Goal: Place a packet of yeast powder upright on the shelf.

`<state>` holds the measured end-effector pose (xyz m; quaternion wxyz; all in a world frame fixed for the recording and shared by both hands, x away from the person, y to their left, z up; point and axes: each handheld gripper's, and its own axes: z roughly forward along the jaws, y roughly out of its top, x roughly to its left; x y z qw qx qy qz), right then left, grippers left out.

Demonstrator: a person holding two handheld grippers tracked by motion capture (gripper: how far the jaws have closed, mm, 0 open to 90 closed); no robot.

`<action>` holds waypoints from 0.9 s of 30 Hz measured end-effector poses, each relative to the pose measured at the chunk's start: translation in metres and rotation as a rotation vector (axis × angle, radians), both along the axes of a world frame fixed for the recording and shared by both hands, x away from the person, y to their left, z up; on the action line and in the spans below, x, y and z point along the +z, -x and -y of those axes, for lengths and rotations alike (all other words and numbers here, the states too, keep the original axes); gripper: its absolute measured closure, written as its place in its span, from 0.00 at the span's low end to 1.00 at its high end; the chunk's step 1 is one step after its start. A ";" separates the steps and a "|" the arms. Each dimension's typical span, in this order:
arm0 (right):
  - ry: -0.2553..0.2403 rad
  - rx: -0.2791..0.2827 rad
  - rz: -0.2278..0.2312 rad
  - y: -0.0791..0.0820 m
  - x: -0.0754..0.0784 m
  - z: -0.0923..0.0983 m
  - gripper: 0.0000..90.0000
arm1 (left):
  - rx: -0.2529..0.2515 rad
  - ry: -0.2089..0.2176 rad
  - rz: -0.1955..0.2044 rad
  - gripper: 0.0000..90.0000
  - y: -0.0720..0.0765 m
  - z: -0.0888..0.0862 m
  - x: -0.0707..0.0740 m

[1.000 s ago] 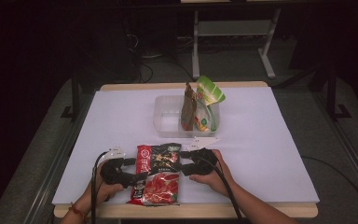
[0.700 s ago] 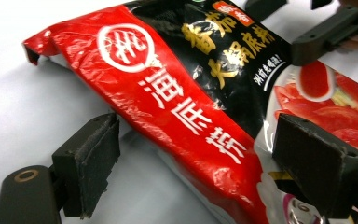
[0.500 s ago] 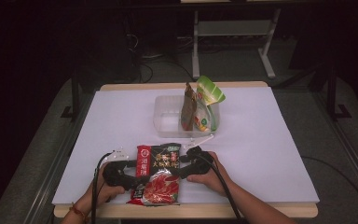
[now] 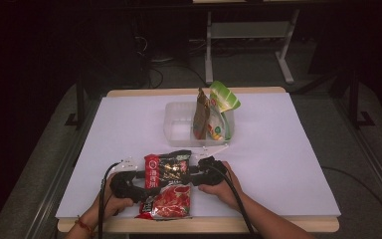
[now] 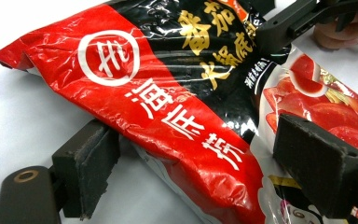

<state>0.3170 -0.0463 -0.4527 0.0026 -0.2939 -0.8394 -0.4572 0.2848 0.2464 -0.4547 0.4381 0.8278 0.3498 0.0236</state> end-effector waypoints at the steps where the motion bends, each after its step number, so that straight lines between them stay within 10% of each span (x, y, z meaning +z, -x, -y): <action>1: -0.002 0.000 0.018 0.001 0.001 0.001 0.72 | 0.007 0.006 -0.003 0.16 0.000 -0.001 0.000; 19: -0.057 0.013 0.185 0.021 0.018 0.000 0.81 | -0.007 0.084 -0.014 0.15 -0.001 -0.004 0.004; 27: -0.071 0.051 0.274 0.030 0.031 0.000 0.82 | -0.043 0.091 0.052 0.18 0.004 0.005 0.016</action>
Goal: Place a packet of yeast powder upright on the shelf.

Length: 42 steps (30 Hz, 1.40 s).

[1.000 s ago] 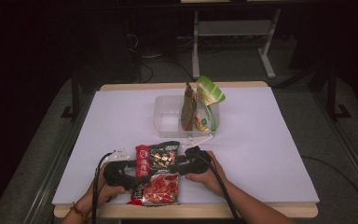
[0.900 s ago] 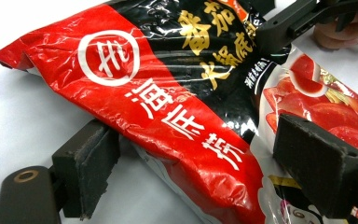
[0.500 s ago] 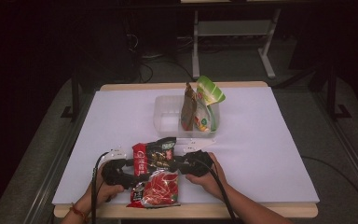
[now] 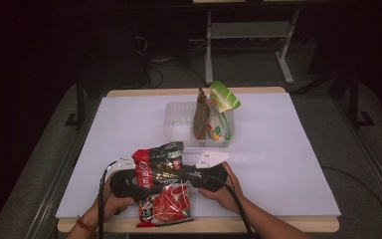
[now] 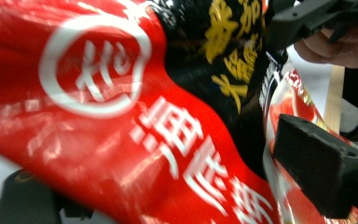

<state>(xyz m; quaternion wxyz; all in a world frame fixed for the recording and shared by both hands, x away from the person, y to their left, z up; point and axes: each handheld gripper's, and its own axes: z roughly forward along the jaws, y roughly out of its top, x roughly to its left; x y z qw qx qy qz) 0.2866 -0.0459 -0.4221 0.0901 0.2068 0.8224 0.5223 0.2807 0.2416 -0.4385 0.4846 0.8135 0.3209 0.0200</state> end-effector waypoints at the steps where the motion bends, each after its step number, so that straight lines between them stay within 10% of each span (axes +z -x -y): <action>1: -0.002 0.001 0.001 0.001 0.001 0.000 0.82 | -0.006 0.021 0.004 0.21 0.000 0.000 0.003; 12: -0.024 0.009 0.040 0.004 0.019 0.008 0.88 | -0.025 0.130 0.042 0.71 0.005 -0.004 0.028; 27: -0.048 -0.035 0.089 0.008 0.044 0.023 0.87 | 0.000 0.113 0.129 0.83 0.016 0.015 0.053; 37: -0.034 -0.059 0.118 0.008 0.053 0.044 0.59 | -0.001 0.122 0.156 0.86 0.016 0.020 0.060; 42: 0.050 -0.054 0.118 0.017 0.046 0.070 0.50 | -0.012 0.113 0.216 0.89 0.020 0.024 0.066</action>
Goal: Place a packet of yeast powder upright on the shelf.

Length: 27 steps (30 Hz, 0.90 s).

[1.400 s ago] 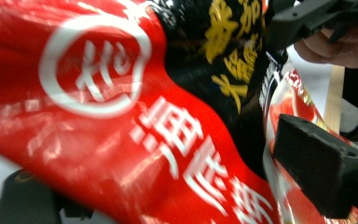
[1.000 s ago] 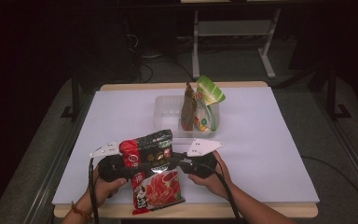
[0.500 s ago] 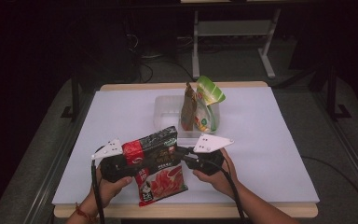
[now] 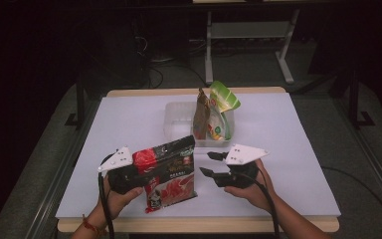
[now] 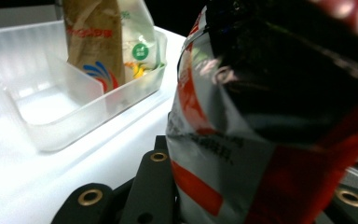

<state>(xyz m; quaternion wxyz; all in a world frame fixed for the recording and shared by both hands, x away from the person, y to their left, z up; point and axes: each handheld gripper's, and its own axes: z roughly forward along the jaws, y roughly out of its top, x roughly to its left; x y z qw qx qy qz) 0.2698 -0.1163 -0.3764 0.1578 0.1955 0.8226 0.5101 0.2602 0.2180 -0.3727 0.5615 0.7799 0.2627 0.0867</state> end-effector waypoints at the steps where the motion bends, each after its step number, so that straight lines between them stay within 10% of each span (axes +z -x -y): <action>1: 0.021 -0.002 -0.001 0.002 -0.002 0.007 0.48 | -0.004 0.002 -0.003 0.89 0.000 0.000 0.001; 9: 0.138 -0.145 0.029 0.010 -0.020 0.065 0.42 | 0.014 0.022 0.032 0.90 -0.004 0.003 0.008; 27: 0.109 -0.297 -0.052 0.033 -0.058 0.121 0.32 | 0.058 0.067 0.088 0.90 -0.010 -0.003 0.022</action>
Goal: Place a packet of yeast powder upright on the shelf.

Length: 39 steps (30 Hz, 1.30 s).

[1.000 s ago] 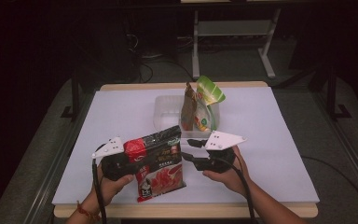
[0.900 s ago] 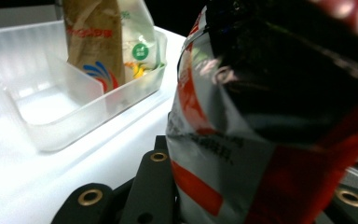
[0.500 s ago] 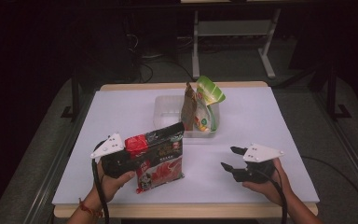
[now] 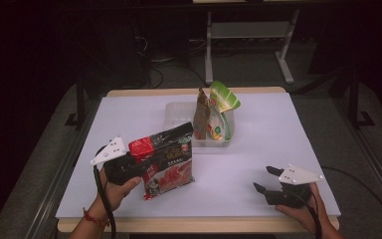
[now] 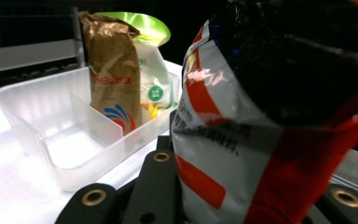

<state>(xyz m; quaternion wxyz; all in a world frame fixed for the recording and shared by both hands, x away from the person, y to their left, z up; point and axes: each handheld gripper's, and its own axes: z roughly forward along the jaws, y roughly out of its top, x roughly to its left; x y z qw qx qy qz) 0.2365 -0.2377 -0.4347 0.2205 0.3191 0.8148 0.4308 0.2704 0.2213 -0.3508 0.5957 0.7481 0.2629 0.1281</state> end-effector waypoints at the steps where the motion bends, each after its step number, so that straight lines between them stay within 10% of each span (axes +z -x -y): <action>1: 0.002 0.000 -0.004 0.001 -0.001 0.000 0.32 | 0.008 -0.006 0.005 0.90 0.000 0.001 0.001; 14: -0.066 0.050 -0.003 0.000 0.000 -0.004 0.28 | 0.065 0.002 0.057 0.90 -0.004 -0.001 0.017; 39: -0.048 0.022 0.028 -0.002 -0.001 -0.002 0.25 | 0.121 0.006 0.124 0.90 -0.029 0.010 0.042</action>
